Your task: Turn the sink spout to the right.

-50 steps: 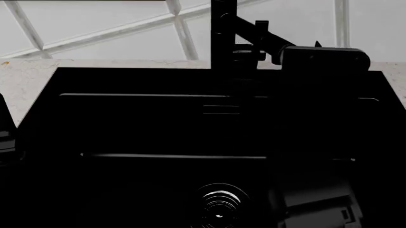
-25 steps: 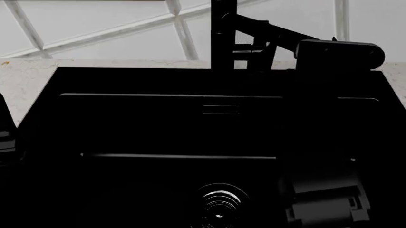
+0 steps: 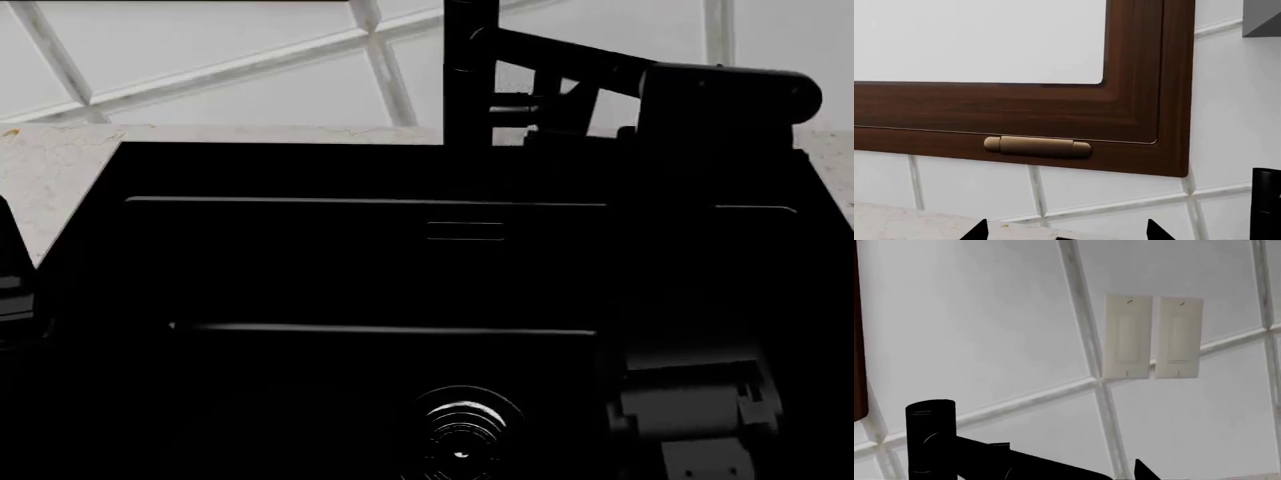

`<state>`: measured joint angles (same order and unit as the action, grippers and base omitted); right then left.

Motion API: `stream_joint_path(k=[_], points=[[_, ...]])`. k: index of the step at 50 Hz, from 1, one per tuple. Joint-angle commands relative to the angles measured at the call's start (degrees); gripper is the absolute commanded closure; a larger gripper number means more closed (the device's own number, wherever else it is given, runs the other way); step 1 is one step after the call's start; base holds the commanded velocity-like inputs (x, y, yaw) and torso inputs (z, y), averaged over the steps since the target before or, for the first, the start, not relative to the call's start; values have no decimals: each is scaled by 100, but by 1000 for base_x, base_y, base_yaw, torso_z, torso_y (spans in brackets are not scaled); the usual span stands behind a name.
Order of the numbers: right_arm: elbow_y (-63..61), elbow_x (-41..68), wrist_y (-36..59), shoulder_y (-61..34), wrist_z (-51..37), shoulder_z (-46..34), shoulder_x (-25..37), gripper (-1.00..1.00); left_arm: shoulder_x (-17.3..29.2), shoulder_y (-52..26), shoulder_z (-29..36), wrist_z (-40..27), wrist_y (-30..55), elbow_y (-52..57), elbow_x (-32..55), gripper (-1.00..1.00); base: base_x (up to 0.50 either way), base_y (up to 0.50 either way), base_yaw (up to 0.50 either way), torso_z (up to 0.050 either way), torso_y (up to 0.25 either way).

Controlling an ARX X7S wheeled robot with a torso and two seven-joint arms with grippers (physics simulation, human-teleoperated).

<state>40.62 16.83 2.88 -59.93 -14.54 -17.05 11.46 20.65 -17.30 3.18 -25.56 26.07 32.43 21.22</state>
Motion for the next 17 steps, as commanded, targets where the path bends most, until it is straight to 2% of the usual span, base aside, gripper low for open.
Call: stream_joint_path(k=[1,17], points=[[1224,-58,-602,-440,193,28,-134,-100,12,-8,16,-17,-14,-7,5,-100,0,0,0,0,0],[2313,-94,-1055,-970,289,40,-235,-100,30,-17,40,-28,-42,-42,12,-100,4,0,0,0,0]])
